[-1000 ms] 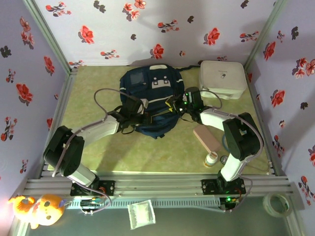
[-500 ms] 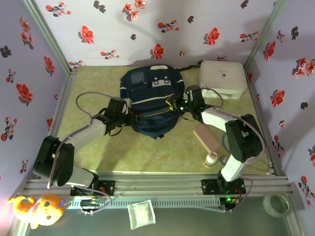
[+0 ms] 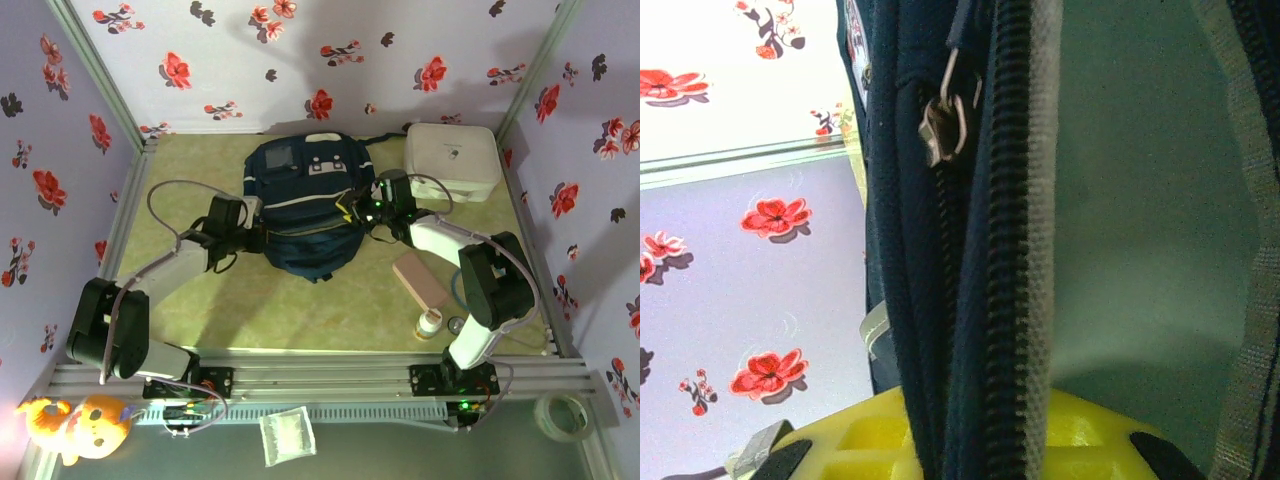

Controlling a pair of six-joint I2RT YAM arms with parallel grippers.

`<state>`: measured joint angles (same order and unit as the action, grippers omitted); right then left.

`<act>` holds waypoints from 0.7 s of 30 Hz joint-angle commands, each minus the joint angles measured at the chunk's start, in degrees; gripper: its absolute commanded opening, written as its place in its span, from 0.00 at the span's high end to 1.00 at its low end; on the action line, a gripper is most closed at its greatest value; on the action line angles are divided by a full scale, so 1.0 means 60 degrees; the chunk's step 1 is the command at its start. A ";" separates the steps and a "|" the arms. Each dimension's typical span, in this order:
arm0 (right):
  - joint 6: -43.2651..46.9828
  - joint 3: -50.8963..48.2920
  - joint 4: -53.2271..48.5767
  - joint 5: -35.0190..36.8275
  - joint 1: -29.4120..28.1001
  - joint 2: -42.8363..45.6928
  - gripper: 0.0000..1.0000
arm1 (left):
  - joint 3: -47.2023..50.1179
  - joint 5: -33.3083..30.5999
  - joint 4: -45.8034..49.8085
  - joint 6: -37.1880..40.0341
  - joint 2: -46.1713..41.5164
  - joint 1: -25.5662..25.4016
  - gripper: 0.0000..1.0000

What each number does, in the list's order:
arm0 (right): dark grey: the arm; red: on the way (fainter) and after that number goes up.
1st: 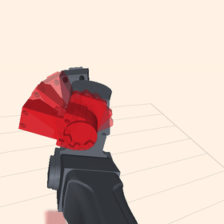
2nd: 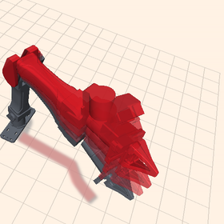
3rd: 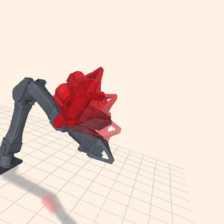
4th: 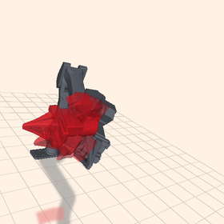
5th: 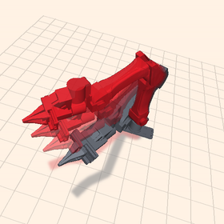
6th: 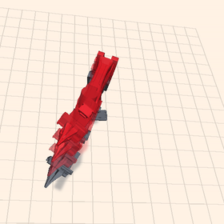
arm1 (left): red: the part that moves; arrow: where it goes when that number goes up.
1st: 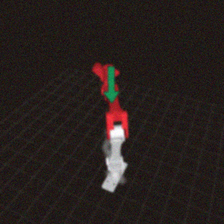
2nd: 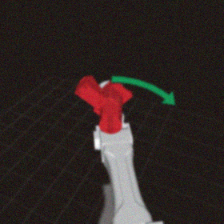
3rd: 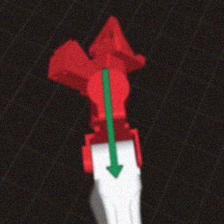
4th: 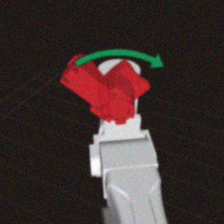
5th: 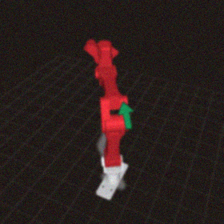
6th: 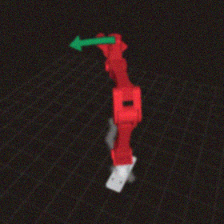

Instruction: Pack books, pencil case, and school supplies into a backpack

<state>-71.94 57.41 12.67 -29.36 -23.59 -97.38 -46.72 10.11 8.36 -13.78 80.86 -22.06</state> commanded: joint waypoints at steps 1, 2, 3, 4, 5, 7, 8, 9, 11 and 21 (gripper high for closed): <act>0.0659 0.0491 -0.0212 0.0149 0.0346 0.0242 0.89 | -0.0299 -0.0191 0.0037 0.1774 -0.0319 0.0616 1.00; 0.0700 0.0524 -0.0221 0.0121 0.0350 0.0244 0.89 | -0.0338 0.0001 -0.0053 0.1923 -0.0276 0.0669 1.00; 0.0699 0.0556 -0.0208 0.0086 0.0354 0.0236 0.89 | -0.0401 0.0111 -0.0127 0.2414 -0.0204 0.0688 1.00; 0.0707 0.0595 -0.0196 0.0036 0.0350 0.0213 0.89 | -0.0436 0.0131 -0.0184 0.2647 -0.0116 0.0718 1.00; 0.0712 0.0631 -0.0178 -0.0039 0.0358 0.0191 0.89 | -0.0506 0.0132 -0.0207 0.2814 -0.0015 0.0765 1.00; 0.0711 0.0665 -0.0162 -0.0128 0.0368 0.0190 0.89 | -0.0645 0.0131 -0.0207 0.3035 0.0188 0.0913 1.00; 0.0732 0.0651 -0.0170 -0.0119 0.0362 0.0211 0.88 | -0.0693 0.0128 -0.0207 0.3087 0.0260 0.0977 1.00; 0.0752 0.0642 -0.0202 -0.0116 0.0377 0.0240 0.88 | -0.0762 0.0176 -0.0198 0.3099 0.0312 0.1029 1.00; 0.0791 0.0608 -0.0235 -0.0138 0.0398 0.0258 0.85 | -0.0812 0.0563 -0.0217 0.3116 0.0329 0.1033 1.00; -0.0877 -0.0424 0.0847 0.0419 -0.0142 0.0458 0.54 | -0.0125 0.2078 -0.1174 0.2050 -0.0022 0.0457 1.00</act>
<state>-74.02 56.64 14.57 -29.47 -23.38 -96.92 -48.53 19.51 5.78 0.64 82.63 -18.55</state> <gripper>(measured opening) 0.455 0.040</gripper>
